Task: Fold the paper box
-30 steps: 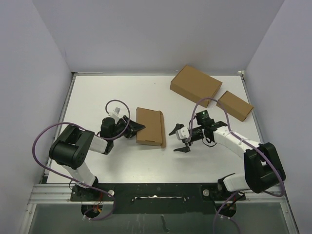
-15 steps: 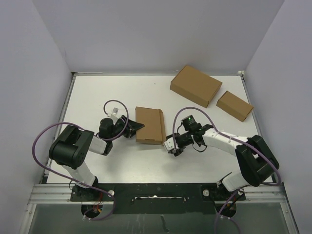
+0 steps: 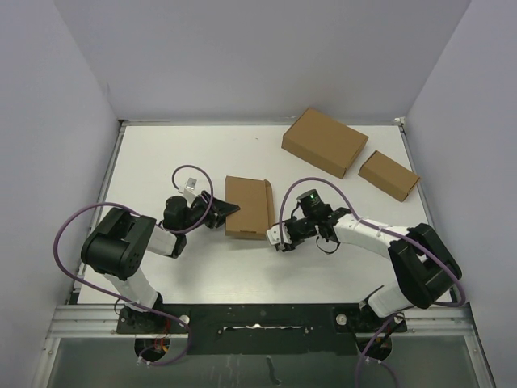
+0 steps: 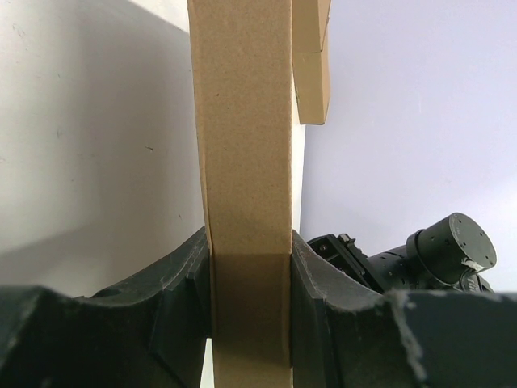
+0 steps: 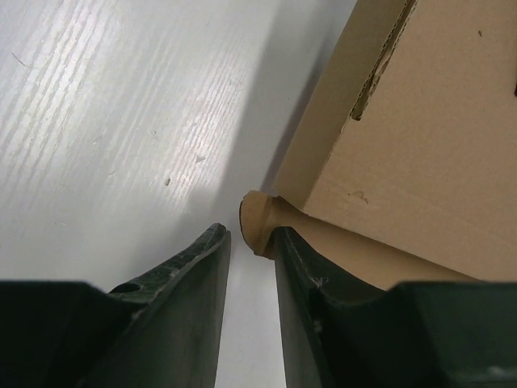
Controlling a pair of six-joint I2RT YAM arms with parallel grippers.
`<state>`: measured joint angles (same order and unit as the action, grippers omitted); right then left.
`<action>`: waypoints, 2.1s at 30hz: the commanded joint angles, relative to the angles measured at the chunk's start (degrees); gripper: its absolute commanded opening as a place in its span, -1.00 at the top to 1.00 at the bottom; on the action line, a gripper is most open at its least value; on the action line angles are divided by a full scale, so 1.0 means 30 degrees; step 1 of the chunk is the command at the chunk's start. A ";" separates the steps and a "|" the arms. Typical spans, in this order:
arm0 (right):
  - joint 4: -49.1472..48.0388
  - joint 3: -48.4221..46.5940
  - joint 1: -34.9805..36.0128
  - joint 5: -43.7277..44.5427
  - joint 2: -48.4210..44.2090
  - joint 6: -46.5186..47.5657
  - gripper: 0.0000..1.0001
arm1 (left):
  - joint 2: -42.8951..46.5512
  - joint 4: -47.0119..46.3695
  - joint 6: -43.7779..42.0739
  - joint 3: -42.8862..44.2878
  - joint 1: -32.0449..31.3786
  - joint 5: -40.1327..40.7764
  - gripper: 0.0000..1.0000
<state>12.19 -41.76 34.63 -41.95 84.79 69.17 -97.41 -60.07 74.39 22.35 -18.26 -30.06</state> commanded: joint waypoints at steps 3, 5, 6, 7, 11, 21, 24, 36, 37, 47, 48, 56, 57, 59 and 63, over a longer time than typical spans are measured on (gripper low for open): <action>-0.1201 0.0221 0.0203 -0.0184 -0.0315 -0.0589 0.40 | -0.0396 -0.1880 0.0113 0.0006 0.0126 -0.0463 0.55; -0.1296 0.0237 0.0252 -0.0267 -0.0360 -0.0732 0.42 | -0.0458 -0.1946 0.0157 0.0020 0.0133 -0.0483 0.55; -0.1358 0.0238 0.0250 -0.0281 -0.0372 -0.0812 0.43 | -0.0454 -0.1948 0.0138 0.0021 0.0113 -0.0495 0.55; -0.1406 0.0238 0.0276 -0.0257 -0.0396 -0.0899 0.46 | -0.0460 -0.1948 0.0154 0.0036 0.0122 -0.0496 0.55; -0.1587 0.0238 0.0315 -0.0209 -0.0388 -0.1129 0.52 | -0.0436 -0.1948 0.0150 0.0079 0.0125 -0.0551 0.55; -0.1688 0.0183 0.0382 -0.0266 -0.0506 -0.1619 0.61 | -0.0519 -0.2228 0.0101 -0.0008 0.0146 -0.0694 0.56; -0.1689 0.0123 0.0384 -0.0339 -0.0520 -0.1875 0.60 | -0.0549 -0.2368 0.0108 -0.0008 0.0184 -0.0728 0.56; -0.1640 0.0033 0.0343 -0.0618 -0.0726 -0.2273 0.65 | -0.0666 -0.2634 0.0138 -0.0067 0.0361 -0.0921 0.56; -0.1661 0.0033 0.0331 -0.0632 -0.0722 -0.2308 0.66 | -0.0666 -0.2675 0.0135 -0.0052 0.0351 -0.0948 0.56; -0.1764 -0.0194 0.0011 -0.0908 -0.0664 -0.3156 0.84 | -0.0916 -0.3796 -0.0009 -0.0056 0.0383 -0.1522 0.56; -0.1724 -0.0223 -0.0025 -0.0991 -0.0626 -0.3250 0.85 | -0.0954 -0.3922 -0.0030 -0.0014 0.0386 -0.1606 0.56; -0.1398 -0.0593 -0.0294 -0.1661 -0.0490 -0.3888 0.90 | -0.1076 -0.4005 -0.0692 0.0392 0.0394 -0.2686 0.56; -0.1363 -0.0632 -0.0331 -0.1686 -0.0451 -0.3942 0.90 | -0.1076 -0.4011 -0.0785 0.0415 0.0395 -0.2802 0.56; -0.1267 -0.0712 -0.0412 -0.1815 -0.0384 -0.4048 0.91 | -0.1092 -0.3966 -0.0931 0.0485 0.0396 -0.2940 0.56; -0.1213 -0.0908 -0.0594 -0.2003 -0.0219 -0.4525 0.92 | -0.1165 -0.4092 -0.1061 0.0656 0.0395 -0.3307 0.56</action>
<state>9.80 -41.71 33.71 -45.50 84.77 57.39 -99.94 -66.67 72.69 21.98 -17.17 -35.77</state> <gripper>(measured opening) 0.052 0.325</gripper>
